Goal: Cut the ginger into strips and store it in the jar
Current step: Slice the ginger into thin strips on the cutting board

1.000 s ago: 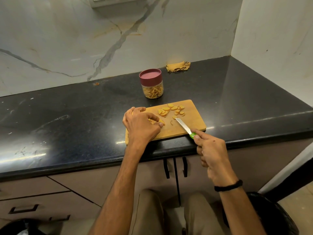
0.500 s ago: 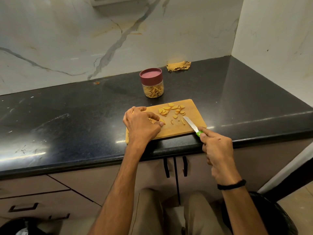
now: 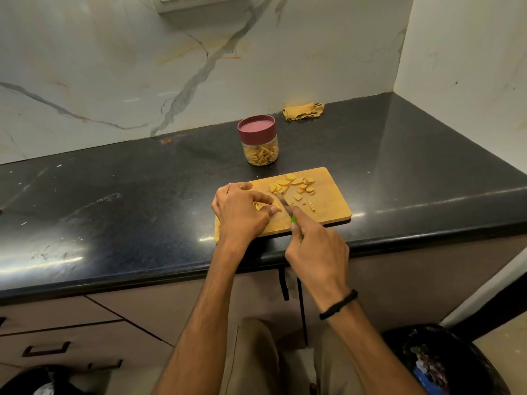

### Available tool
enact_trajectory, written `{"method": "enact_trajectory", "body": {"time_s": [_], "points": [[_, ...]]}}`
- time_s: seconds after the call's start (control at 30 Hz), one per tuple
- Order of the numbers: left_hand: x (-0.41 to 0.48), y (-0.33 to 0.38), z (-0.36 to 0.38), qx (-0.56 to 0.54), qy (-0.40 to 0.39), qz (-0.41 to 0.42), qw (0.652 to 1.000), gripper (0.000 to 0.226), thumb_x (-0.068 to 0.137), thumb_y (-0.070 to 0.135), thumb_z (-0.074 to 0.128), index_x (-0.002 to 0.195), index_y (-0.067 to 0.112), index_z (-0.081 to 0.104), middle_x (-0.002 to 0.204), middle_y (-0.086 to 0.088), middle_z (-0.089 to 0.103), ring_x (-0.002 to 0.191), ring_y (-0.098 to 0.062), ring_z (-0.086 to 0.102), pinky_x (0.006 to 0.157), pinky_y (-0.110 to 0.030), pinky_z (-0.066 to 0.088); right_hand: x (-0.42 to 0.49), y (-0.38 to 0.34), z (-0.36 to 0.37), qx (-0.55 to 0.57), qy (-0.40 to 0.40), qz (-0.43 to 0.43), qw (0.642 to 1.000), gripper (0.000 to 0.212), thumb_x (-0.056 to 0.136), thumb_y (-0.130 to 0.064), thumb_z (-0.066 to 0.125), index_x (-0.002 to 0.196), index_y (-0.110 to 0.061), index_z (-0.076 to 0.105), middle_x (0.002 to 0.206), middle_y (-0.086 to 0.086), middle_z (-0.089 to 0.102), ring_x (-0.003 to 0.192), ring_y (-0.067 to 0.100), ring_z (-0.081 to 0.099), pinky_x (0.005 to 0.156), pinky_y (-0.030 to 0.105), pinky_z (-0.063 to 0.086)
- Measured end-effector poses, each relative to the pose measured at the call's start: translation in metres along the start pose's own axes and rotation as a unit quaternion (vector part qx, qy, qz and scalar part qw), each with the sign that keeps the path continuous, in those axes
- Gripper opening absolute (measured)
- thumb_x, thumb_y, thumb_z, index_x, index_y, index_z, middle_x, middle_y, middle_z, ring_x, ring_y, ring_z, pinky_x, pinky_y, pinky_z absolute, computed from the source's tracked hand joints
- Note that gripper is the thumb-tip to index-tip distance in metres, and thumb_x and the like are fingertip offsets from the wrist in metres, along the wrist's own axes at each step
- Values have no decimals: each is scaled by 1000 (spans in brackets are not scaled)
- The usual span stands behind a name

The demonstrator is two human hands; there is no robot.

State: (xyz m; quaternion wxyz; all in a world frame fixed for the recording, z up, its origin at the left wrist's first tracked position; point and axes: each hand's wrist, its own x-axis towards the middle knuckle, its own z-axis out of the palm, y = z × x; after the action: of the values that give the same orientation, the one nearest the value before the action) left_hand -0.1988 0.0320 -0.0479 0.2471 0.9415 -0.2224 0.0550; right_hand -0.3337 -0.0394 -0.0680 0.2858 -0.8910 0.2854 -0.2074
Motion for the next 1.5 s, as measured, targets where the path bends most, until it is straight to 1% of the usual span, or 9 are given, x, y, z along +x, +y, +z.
{"method": "enact_trajectory", "body": {"time_s": [0.17, 0.47, 0.6, 0.77, 1.0, 1.13, 1.2, 1.37, 1.5], "points": [[0, 0, 1, -5, 1, 3, 1000, 21, 82, 47, 78, 102, 40, 77, 139, 8, 55, 137, -21, 30, 108, -42, 25, 3, -8, -2, -20, -6, -17, 1000, 46, 102, -33, 42, 147, -37, 34, 81, -7, 52, 72, 7, 46, 61, 20, 32], [0, 2, -1, -6, -7, -3, 1000, 22, 81, 47, 78, 103, 40, 77, 139, 8, 55, 137, -21, 31, 108, -42, 25, 1, -16, -3, -62, -28, -17, 998, 50, 102, -30, 43, 149, -35, 28, 82, -6, 48, 72, 9, 43, 64, 23, 32], [0, 4, -2, -3, -13, -4, 1000, 24, 82, 46, 77, 105, 38, 77, 139, 6, 54, 136, -21, 30, 109, -42, 25, 0, -18, -3, -79, -34, -15, 996, 51, 102, -29, 42, 150, -34, 25, 80, -6, 47, 71, 9, 43, 63, 23, 31], [1, 9, -3, 37, -7, 7, 999, 19, 84, 45, 77, 100, 36, 79, 140, 5, 53, 140, -23, 26, 115, -44, 20, 0, -21, -6, -117, -40, -19, 992, 58, 99, -20, 44, 150, -38, 23, 62, -7, 32, 58, 9, 34, 56, 23, 25], [6, 19, 2, 112, 11, -9, 994, 26, 82, 48, 75, 100, 30, 80, 134, 1, 56, 140, -27, 28, 120, -49, 17, -1, -24, -5, -155, -71, -14, 985, 66, 97, -24, 48, 153, -32, 16, 76, 1, 50, 66, 15, 44, 61, 31, 33], [5, 18, 4, 126, 17, -15, 992, 28, 82, 52, 75, 100, 32, 79, 133, 0, 56, 137, -27, 31, 118, -50, 21, -21, -20, -6, -172, -59, 3, 983, 66, 98, -21, 42, 154, -34, 10, 65, -1, 34, 55, 11, 34, 51, 26, 23], [5, 18, 4, 114, 17, -17, 993, 25, 82, 51, 76, 100, 34, 79, 133, 0, 56, 136, -27, 32, 117, -51, 23, -27, -15, -8, -169, -49, 9, 984, 65, 98, -19, 41, 153, -37, 11, 63, -2, 33, 52, 10, 29, 48, 25, 17], [2, 15, 2, 66, 11, -29, 997, 22, 81, 47, 78, 101, 37, 78, 133, 2, 56, 133, -26, 33, 115, -47, 26, -28, 2, -20, -86, -19, 42, 995, 50, 101, -27, 41, 147, -45, 30, 74, -6, 50, 68, 12, 43, 65, 27, 36], [1, 16, 0, 59, -2, -35, 998, 23, 82, 47, 77, 104, 37, 77, 136, 2, 55, 133, -26, 33, 113, -44, 27, -28, 13, -16, 45, -4, 67, 997, 39, 100, -32, 49, 137, -43, 48, 74, -12, 62, 60, 5, 51, 54, 19, 40]]}}
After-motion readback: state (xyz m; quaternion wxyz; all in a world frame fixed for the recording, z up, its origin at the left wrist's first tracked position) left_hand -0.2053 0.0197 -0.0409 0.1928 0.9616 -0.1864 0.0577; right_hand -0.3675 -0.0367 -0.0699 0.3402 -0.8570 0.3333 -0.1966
